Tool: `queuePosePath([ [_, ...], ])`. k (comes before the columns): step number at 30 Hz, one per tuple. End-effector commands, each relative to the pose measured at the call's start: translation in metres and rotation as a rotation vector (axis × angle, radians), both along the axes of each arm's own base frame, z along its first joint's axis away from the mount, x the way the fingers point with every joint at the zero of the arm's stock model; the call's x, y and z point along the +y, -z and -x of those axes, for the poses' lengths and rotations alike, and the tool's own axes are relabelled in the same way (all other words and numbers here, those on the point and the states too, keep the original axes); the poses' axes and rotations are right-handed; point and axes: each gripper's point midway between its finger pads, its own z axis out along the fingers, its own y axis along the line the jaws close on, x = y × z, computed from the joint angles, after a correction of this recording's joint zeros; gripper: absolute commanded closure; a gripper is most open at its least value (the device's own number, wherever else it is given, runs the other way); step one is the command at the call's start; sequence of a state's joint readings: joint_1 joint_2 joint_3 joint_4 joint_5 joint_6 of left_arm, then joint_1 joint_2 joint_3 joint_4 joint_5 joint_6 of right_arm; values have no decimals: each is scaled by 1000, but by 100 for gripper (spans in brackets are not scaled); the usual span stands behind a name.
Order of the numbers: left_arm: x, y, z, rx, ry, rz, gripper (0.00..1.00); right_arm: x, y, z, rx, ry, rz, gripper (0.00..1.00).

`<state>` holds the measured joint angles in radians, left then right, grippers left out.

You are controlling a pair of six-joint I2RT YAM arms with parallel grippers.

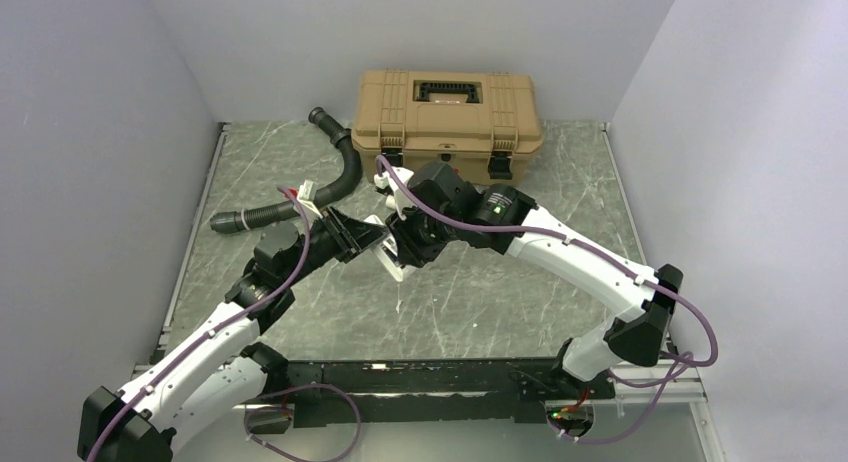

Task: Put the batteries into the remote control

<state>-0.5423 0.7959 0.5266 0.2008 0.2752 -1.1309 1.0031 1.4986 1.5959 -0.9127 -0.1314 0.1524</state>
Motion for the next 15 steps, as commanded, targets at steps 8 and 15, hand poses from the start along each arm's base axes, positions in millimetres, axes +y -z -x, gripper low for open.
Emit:
queuePosePath([
  [8,2,-14,-5,-45,-24,38,100,8,-11,1,1,-7,-22,80],
  [15,2,-14,-6,-41,-30,36,100,7,-8,2,4,-12,-8,80],
])
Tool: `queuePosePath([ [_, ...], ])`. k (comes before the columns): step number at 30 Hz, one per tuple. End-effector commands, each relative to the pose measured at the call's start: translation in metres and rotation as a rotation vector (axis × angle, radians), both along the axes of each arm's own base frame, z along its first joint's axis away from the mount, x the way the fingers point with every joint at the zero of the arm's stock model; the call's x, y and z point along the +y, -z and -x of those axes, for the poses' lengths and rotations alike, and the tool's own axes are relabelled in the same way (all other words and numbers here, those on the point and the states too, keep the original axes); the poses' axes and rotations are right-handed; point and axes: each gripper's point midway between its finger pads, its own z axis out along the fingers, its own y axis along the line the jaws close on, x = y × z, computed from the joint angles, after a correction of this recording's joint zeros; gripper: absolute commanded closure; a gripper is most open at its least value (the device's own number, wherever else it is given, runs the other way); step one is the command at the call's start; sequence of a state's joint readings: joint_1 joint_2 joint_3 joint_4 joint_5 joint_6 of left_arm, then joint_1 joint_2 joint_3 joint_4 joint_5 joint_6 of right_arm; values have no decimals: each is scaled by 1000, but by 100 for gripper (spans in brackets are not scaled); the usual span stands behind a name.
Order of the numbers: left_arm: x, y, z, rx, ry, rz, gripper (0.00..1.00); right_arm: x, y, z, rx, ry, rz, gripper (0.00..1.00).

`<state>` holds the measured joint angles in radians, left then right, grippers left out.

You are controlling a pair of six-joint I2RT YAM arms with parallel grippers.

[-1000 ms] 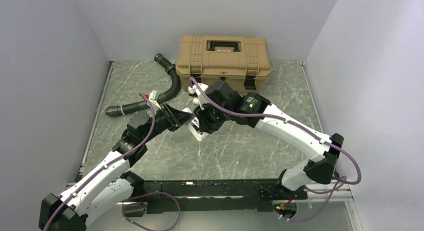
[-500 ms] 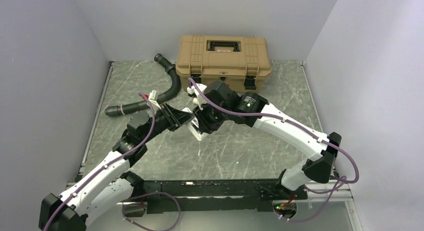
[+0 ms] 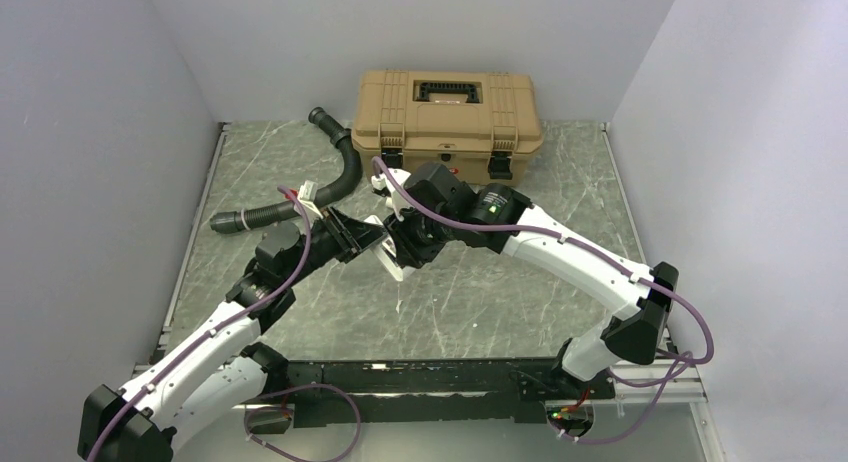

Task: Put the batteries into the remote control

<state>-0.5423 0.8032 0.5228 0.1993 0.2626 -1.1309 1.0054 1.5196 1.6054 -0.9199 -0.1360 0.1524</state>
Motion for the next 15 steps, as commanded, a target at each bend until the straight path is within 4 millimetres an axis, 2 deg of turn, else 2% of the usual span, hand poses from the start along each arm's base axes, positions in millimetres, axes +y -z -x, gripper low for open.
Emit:
queuePosePath([
  [1,1,-18,-4,-52,-19,42,100,4,-13,2,-7,-8,-21,80],
  [15,2,-17,-6,-45,-25,42,100,5,-11,5,5,-20,-20,80],
])
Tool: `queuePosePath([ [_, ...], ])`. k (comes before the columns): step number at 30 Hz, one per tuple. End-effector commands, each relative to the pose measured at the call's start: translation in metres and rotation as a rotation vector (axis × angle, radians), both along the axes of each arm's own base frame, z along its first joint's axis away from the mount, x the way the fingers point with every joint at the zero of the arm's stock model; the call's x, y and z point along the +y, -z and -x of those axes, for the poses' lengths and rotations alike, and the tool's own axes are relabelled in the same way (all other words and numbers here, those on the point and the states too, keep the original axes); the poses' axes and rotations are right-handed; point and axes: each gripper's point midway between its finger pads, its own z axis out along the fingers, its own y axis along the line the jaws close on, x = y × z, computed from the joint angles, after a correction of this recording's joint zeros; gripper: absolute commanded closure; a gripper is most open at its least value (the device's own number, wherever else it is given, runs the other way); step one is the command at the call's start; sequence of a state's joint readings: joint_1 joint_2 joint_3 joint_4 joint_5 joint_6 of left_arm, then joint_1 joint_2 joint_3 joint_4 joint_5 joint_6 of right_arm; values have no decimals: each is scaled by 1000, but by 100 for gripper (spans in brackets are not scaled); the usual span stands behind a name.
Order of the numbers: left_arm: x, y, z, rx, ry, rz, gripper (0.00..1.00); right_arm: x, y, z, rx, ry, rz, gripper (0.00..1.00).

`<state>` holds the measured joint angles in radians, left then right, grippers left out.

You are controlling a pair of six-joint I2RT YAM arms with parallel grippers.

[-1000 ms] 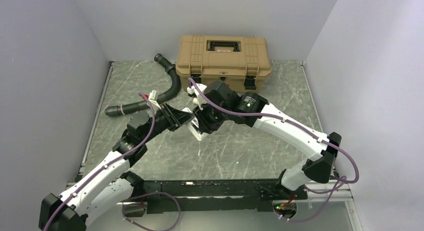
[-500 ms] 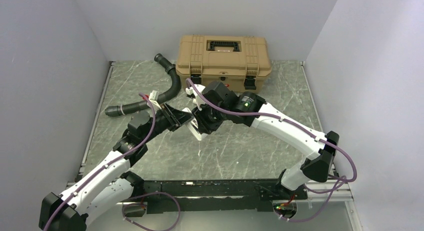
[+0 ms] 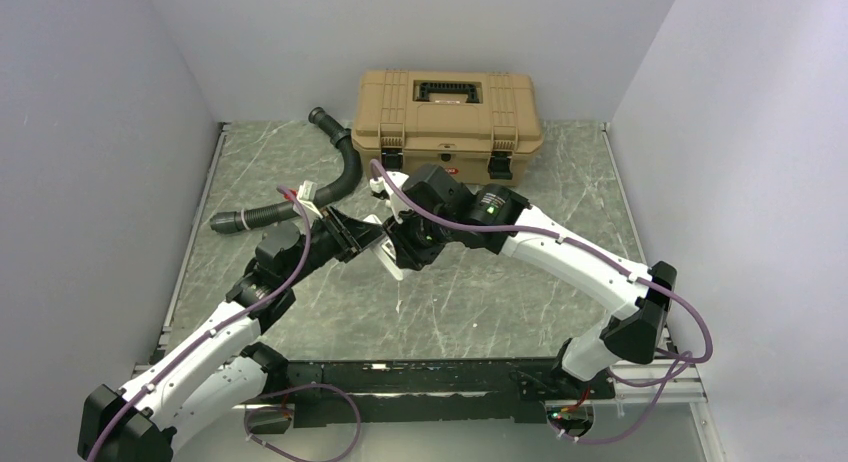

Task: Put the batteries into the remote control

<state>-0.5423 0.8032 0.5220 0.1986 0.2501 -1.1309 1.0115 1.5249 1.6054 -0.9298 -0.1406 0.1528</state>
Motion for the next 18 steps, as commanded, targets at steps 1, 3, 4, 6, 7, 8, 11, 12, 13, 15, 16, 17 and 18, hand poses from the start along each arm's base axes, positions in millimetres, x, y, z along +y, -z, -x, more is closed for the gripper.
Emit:
queuePosePath([
  [1,0,-18,-3,-46,-11,44,100,6,-14,2,-7,-12,-32,80],
  [3,0,-18,-3,-47,-8,45,100,6,-14,2,-8,-11,-31,80],
  [4,0,-18,-3,-47,-8,45,100,6,-15,1,-10,-11,-33,80],
  [6,0,-18,-3,-47,-8,44,100,6,-14,0,-14,-3,-28,80],
  [7,0,-18,-2,-49,-6,44,100,6,-14,-1,-18,0,-25,80],
  [8,0,-18,-2,-49,-5,44,100,5,-14,-3,-22,6,-21,80],
  [11,-1,-18,-2,-46,-1,43,100,5,-16,-5,-34,16,-19,80],
  [12,-1,-18,-2,-46,-1,44,100,5,-16,-7,-39,20,-18,80],
  [13,-1,-18,-2,-46,0,44,100,5,-16,-8,-41,24,-13,80],
  [15,-1,-19,-2,-47,2,47,100,4,-15,-10,-47,32,-7,80],
  [16,-1,-19,-1,-48,3,46,100,4,-15,-11,-48,33,-5,80],
  [17,-1,-20,-2,-49,2,45,100,5,-15,-12,-51,34,-3,80],
  [18,-1,-20,-1,-50,4,44,100,5,-15,-12,-49,33,0,80],
])
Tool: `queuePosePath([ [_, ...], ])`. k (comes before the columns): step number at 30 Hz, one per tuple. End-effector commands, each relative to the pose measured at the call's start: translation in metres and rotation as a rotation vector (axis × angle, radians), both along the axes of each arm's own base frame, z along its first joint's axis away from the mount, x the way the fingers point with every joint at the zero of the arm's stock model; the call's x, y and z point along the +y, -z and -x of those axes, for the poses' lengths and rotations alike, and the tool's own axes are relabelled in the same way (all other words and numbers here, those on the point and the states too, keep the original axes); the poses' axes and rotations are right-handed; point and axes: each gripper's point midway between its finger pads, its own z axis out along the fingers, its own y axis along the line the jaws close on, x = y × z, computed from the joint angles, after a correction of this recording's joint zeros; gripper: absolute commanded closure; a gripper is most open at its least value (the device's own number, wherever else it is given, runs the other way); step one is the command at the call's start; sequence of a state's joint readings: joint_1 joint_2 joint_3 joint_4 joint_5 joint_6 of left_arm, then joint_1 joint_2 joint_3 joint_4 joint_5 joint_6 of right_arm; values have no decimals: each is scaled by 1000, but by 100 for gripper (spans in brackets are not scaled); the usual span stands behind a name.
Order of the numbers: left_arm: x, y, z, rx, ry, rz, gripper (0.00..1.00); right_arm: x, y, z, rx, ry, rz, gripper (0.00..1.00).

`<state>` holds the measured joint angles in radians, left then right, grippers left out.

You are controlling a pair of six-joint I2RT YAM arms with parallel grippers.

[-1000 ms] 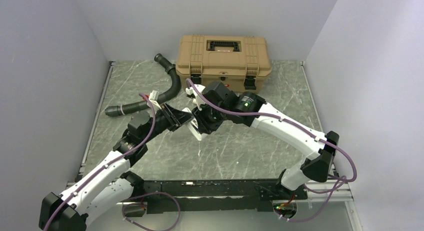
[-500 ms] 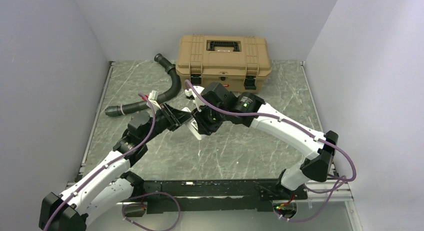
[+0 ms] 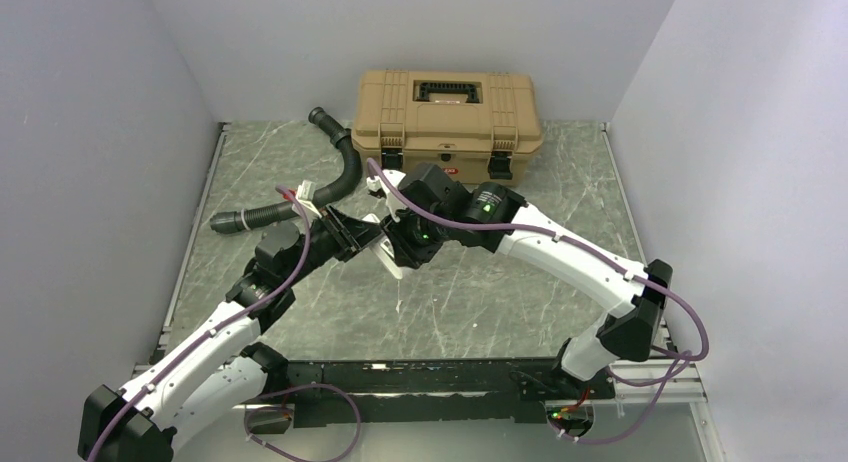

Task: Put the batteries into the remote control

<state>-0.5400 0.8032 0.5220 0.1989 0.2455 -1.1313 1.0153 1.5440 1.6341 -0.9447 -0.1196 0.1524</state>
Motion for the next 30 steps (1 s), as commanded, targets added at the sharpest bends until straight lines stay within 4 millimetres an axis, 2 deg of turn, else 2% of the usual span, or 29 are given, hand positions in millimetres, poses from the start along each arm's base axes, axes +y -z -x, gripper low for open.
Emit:
queuePosePath([
  [1,-2,-20,0,-50,11,42,100,3,-13,-8,-37,23,-10,80],
  [30,-2,-18,-1,-43,5,38,100,-3,2,-11,-36,36,63,80],
])
